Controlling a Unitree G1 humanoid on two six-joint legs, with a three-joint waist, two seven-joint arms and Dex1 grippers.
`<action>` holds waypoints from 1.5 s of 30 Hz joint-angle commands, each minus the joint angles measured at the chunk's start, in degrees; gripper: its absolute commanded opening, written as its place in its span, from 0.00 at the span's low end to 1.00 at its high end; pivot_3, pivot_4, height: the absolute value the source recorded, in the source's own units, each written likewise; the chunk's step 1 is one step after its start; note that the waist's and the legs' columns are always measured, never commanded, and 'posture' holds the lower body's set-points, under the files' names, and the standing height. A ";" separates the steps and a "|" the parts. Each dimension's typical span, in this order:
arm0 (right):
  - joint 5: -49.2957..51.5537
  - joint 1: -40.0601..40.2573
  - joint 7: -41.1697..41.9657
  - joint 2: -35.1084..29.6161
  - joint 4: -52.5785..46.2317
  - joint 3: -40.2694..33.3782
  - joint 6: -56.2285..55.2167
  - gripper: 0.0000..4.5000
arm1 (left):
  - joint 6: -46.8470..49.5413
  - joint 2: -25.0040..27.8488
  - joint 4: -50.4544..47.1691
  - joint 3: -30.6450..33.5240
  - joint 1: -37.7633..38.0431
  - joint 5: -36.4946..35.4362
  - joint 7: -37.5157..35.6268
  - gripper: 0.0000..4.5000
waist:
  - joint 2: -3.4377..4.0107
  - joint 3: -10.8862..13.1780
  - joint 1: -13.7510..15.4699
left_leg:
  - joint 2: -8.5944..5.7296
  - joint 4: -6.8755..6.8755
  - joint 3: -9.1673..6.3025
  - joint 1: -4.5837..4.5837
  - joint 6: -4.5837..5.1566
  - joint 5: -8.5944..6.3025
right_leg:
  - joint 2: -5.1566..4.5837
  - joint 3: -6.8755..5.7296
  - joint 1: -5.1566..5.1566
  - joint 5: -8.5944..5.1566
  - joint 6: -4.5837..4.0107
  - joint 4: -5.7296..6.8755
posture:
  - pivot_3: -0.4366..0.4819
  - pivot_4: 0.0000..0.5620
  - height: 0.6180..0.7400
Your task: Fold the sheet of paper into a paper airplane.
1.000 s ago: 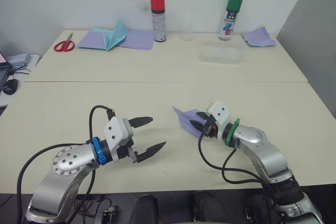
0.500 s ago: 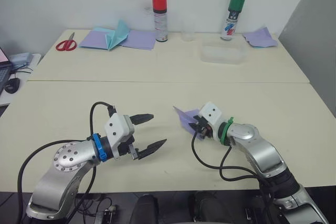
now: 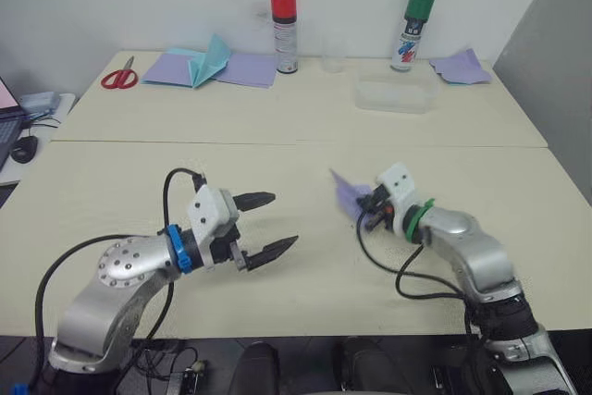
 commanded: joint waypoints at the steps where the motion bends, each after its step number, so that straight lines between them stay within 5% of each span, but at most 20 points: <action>1: 0.01 0.61 -4.11 -0.25 -2.12 -4.99 1.03 0.00 | 3.60 2.06 0.21 -1.92 -5.63 -1.99 -2.26 1.00 | 0.01 0.00 -0.07 | -0.02 0.00 0.04 0.02 0.00 0.00 | 0.02 0.01 0.01 0.00 0.00 -0.01 | 0.48 0.27 1.00; 11: -1.37 0.14 -16.95 6.00 0.43 -10.21 8.41 0.00 | 2.00 2.19 6.75 -10.07 -15.73 3.24 -6.64 1.00 | 0.01 0.00 -0.47 | 0.00 -0.05 0.07 -0.03 0.00 0.00 | 0.07 0.11 -0.07 0.00 -0.01 -0.01 | 0.48 0.27 1.00; 21: -1.17 2.40 -18.76 8.25 1.57 -10.81 6.33 0.00 | 0.11 0.53 10.56 -10.55 -18.37 5.05 -8.31 1.00 | 0.04 0.02 -0.27 | -0.02 -0.04 0.10 -0.06 0.00 0.00 | 0.13 0.10 -0.07 0.00 0.00 -0.02 | 0.48 0.27 1.00; 34: -1.45 2.38 -18.07 6.06 -9.55 -7.26 5.32 0.97 | -2.39 1.42 12.71 -5.98 -14.67 6.77 -7.03 1.00 | 0.05 0.03 -0.32 | 0.02 -0.04 0.02 -0.07 0.00 0.00 | 0.13 0.10 -0.08 0.00 0.00 -0.01 | 0.48 0.27 1.00; 41: 4.48 -4.23 -4.22 -5.81 -10.15 -6.96 5.52 0.99 | -3.90 6.60 14.43 -1.20 -11.68 6.62 -10.74 1.00 | 0.09 0.05 -0.36 | 0.01 -0.04 0.11 -0.06 0.00 0.00 | 0.13 0.06 -0.12 0.02 0.03 -0.03 | 0.48 0.27 1.00; 45: 11.17 -2.35 25.13 -23.24 -3.77 -7.97 -9.31 0.99 | -5.64 12.82 20.88 5.45 -9.72 5.56 -15.92 1.00 | 0.18 0.16 -0.08 | -0.01 -0.07 0.11 -0.12 0.02 -0.02 | 0.12 -0.02 -0.17 -0.02 -0.05 -0.08 | 0.48 0.27 1.00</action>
